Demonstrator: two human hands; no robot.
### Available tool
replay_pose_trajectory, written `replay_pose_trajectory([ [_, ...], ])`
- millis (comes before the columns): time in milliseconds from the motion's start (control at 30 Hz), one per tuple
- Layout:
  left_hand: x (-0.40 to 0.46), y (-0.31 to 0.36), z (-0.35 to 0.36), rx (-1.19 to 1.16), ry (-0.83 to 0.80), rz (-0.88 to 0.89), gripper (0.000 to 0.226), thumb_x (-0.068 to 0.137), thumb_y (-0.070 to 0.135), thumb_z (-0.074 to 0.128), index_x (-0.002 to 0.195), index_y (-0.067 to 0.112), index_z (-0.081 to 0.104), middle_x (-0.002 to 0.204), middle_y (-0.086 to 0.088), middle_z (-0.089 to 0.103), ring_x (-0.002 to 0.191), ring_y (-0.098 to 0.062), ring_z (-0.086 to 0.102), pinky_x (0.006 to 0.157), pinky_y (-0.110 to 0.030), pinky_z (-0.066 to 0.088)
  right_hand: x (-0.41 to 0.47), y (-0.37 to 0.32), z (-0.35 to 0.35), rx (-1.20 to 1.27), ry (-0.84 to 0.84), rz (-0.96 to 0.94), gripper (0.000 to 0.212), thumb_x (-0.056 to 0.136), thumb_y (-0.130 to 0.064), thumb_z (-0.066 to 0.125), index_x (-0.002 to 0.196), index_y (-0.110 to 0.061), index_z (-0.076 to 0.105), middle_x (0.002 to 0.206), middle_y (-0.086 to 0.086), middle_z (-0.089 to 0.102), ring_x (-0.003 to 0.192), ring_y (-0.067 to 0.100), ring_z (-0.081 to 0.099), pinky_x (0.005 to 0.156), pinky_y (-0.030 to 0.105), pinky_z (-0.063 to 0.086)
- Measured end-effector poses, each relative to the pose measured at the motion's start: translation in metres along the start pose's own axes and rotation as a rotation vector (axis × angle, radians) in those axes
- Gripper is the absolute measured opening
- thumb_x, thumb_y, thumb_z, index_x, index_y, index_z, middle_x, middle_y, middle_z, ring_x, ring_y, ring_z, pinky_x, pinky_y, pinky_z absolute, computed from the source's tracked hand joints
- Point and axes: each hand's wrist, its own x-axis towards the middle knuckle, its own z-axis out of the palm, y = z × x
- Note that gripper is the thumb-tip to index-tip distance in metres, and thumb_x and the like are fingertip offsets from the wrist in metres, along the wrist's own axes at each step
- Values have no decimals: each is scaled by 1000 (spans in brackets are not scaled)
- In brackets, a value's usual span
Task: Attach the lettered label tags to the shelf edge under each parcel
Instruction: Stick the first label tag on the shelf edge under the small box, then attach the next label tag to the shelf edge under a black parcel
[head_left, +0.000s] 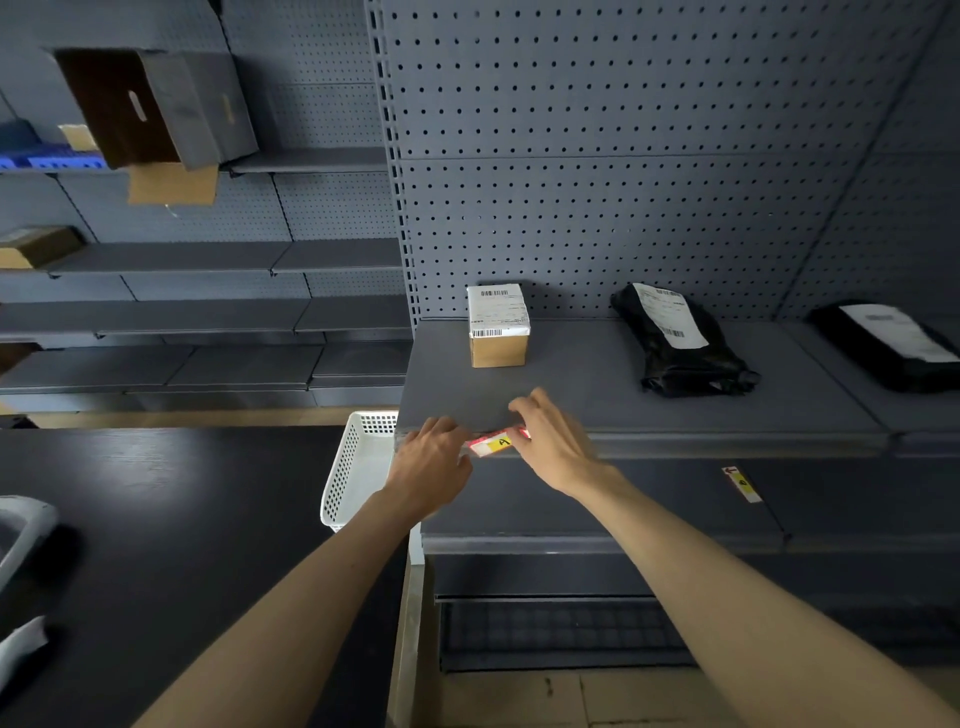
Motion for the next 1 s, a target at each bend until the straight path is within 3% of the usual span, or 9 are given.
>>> replay_pose_trajectory([
  [133, -8, 22, -6, -58, 55, 108, 19, 94, 22, 57, 107, 14, 68, 109, -3, 67, 102, -19, 62, 84, -28, 47, -28, 14, -19, -52, 76, 18, 24, 95, -30, 55, 111, -12, 55, 110, 5, 54, 62, 18, 56, 57, 32, 47],
  [333, -8, 87, -3, -60, -26, 247, 19, 95, 24, 50, 98, 13, 65, 107, -6, 66, 98, -25, 62, 83, -35, 51, -93, 64, -48, -66, 87, 165, 22, 93, -33, 54, 97, -12, 59, 101, 2, 60, 81, 23, 63, 66, 31, 45],
  [533, 7, 182, 12, -48, -144, 302, 26, 95, 29, 46, 108, 14, 62, 111, -6, 64, 100, -28, 62, 83, -39, 51, -161, 144, -96, -99, 126, 319, 21, 91, -36, 56, 85, -15, 59, 89, 1, 65, 82, 22, 63, 63, 29, 39],
  [667, 23, 248, 26, -60, -175, 296, 27, 95, 30, 46, 111, 16, 62, 115, -6, 64, 104, -29, 61, 86, -39, 50, -189, 202, -130, -114, 157, 343, 22, 91, -36, 56, 77, -19, 52, 80, -4, 57, 79, 20, 60, 62, 29, 39],
  [833, 43, 324, 50, -88, -163, 222, 25, 95, 27, 47, 108, 14, 63, 113, -5, 66, 101, -30, 63, 84, -40, 52, -205, 274, -160, -84, 148, 308, 22, 89, -34, 58, 74, -18, 53, 82, 0, 61, 77, 20, 59, 61, 28, 36],
  [1000, 55, 373, 86, -87, -191, 129, 25, 96, 29, 48, 111, 16, 63, 115, -3, 64, 100, -29, 64, 82, -39, 51, -220, 337, -171, -69, 119, 276, 24, 88, -34, 60, 77, -12, 58, 79, -1, 57, 75, 20, 58, 61, 29, 42],
])
